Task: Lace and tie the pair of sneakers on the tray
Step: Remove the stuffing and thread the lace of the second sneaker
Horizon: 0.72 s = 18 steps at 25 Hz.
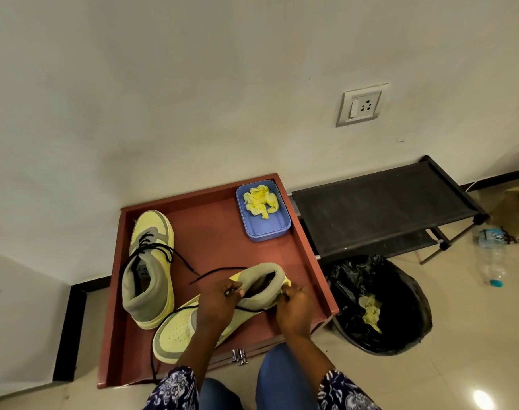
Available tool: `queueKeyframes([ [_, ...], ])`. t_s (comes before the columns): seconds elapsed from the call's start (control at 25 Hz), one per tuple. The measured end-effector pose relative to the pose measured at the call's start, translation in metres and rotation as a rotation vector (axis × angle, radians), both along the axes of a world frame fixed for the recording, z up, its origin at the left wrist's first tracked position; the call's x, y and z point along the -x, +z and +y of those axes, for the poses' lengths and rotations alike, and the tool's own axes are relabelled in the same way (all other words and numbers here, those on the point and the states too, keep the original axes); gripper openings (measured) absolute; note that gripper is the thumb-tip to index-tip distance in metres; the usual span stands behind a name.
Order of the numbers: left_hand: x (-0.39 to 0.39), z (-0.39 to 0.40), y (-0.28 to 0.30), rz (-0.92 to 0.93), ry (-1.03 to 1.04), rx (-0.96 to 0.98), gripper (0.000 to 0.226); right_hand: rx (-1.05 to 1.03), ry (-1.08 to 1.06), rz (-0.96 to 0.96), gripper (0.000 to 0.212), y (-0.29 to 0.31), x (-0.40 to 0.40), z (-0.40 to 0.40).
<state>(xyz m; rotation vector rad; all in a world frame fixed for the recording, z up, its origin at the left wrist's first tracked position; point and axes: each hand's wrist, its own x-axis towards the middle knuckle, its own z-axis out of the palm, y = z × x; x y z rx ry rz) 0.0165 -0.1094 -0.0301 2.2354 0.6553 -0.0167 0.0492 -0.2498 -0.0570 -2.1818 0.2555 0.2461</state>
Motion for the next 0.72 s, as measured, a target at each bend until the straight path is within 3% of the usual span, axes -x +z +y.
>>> queueKeyframes([
  [0.16, 0.0, 0.001, -0.001, -0.011, 0.003, 0.012, 0.022, 0.06, 0.023, 0.01, 0.018, 0.003, -0.013, -0.006],
  [0.52, 0.0, 0.003, -0.006, 0.008, 0.005, 0.015, 0.022, -0.048, 0.015, -0.028, 0.02, 0.007, 0.013, 0.0],
  [0.72, -0.001, 0.0, -0.004, 0.013, -0.007, 0.024, 0.022, 0.128, 0.147, -0.05, 0.025, 0.0, 0.005, -0.005],
])
